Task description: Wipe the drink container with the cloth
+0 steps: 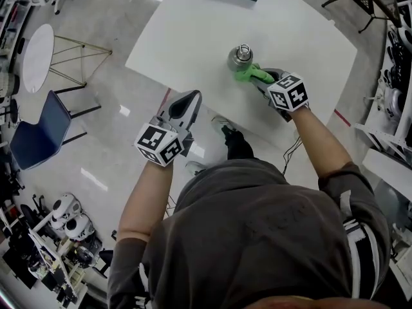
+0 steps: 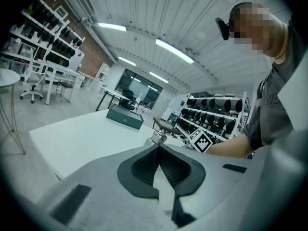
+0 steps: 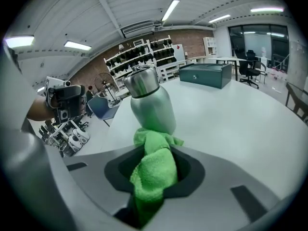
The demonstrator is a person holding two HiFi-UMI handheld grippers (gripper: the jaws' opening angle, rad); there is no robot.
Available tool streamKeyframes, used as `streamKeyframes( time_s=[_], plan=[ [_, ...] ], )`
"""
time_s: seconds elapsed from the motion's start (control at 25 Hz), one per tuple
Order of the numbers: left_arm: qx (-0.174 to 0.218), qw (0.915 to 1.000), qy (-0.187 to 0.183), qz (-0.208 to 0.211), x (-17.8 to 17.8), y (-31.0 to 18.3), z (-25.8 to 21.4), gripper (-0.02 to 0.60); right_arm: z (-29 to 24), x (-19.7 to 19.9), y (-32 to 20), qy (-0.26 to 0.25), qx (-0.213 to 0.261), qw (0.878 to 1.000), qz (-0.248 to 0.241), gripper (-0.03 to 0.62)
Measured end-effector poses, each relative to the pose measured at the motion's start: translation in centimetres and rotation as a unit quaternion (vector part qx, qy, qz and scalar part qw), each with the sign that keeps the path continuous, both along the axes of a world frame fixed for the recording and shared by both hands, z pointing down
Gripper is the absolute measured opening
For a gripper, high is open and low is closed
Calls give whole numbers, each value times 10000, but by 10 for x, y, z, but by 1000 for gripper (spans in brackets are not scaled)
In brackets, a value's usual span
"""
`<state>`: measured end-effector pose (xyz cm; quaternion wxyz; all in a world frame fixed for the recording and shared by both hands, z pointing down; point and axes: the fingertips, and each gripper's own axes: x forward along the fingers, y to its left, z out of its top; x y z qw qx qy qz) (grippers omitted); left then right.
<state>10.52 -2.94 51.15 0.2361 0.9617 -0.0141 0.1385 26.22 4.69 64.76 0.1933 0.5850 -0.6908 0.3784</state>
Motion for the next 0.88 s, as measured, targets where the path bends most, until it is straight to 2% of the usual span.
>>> streamKeyframes(
  time_s=[0.2,0.6,0.88],
  plan=[
    [-12,9999,7,111,16,0,0,5,-16,6,2,-83,171,9998,4,80],
    [47,9994,191,280,59,-4,-14,5,-96,49,9,-55,907,9953,332,80],
    [92,9995,129,287,83,-3,-14,5,-76,54,4,-62,745,9971,120,80]
  ],
)
